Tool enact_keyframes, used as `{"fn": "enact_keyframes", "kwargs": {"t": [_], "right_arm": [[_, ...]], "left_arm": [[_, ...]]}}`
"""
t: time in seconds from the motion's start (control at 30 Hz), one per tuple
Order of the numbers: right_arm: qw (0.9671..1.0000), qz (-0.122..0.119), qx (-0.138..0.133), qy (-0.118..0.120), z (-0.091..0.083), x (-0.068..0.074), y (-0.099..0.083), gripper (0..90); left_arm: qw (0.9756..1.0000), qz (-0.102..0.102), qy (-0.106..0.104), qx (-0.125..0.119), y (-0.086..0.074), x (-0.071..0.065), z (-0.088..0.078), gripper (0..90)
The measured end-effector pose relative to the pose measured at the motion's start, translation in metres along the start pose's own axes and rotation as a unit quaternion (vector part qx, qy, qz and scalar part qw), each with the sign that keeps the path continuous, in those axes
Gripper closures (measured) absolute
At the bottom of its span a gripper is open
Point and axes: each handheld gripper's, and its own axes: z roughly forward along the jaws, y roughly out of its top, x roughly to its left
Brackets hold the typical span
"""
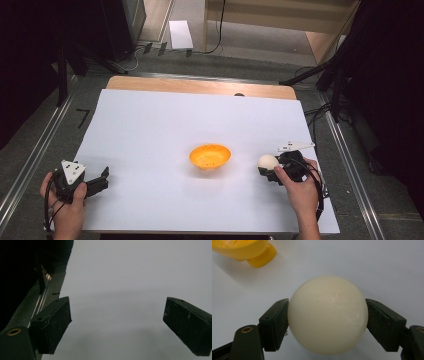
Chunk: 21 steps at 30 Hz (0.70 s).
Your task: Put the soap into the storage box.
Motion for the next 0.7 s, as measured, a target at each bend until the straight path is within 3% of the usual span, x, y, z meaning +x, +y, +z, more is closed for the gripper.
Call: {"fn": "enact_keyframes", "kwargs": {"t": [0.7], "right_arm": [[0.9999, -0.013, -0.001, 0.011, -0.001, 0.006, 0.015, 23.6]], "left_arm": [[1.0000, -0.001, -0.001, 0.000, 0.000, 0.001, 0.000, 8.7]]}}
